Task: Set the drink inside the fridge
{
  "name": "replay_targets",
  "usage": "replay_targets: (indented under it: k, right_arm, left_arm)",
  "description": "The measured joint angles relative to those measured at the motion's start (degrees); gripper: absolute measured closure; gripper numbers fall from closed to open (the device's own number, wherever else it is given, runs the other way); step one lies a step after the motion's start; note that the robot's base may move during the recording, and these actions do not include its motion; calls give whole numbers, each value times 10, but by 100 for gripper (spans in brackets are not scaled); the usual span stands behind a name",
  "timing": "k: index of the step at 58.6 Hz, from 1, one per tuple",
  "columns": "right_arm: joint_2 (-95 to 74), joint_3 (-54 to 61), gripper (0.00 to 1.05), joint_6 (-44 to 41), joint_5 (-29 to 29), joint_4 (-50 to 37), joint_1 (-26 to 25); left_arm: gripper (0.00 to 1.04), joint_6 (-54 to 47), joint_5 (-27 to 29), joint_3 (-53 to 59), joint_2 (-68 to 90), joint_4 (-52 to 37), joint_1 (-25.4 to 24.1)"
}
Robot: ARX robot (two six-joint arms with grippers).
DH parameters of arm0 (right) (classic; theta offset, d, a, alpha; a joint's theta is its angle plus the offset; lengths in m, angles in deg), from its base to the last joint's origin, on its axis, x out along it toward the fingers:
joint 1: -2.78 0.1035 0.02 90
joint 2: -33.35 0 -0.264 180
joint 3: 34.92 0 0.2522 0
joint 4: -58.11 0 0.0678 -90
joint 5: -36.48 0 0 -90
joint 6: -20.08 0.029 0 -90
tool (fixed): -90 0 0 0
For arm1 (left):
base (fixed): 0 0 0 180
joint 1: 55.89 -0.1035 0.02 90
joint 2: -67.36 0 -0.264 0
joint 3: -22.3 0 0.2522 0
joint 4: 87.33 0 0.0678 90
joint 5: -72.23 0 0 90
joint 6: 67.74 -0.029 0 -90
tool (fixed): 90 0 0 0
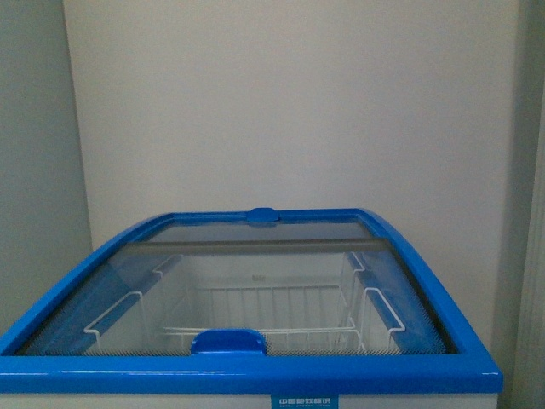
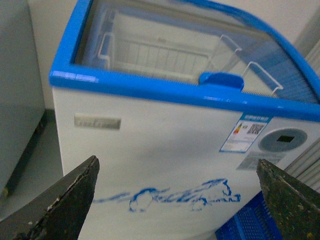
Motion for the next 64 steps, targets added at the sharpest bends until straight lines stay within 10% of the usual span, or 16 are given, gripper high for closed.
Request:
replay_targets:
  k: [10, 28, 64]
  right_arm:
    - [0, 0, 66, 0, -1, 0, 0]
    - [0, 0, 66, 0, -1, 0, 0]
    - [0, 0, 66, 0, -1, 0, 0]
  left_arm:
    - [8, -168, -59, -155, 236, -97, 50]
    - [8, -535, -124, -403, 475, -1, 139]
    - [8, -756, -138, -617, 725, 102, 115]
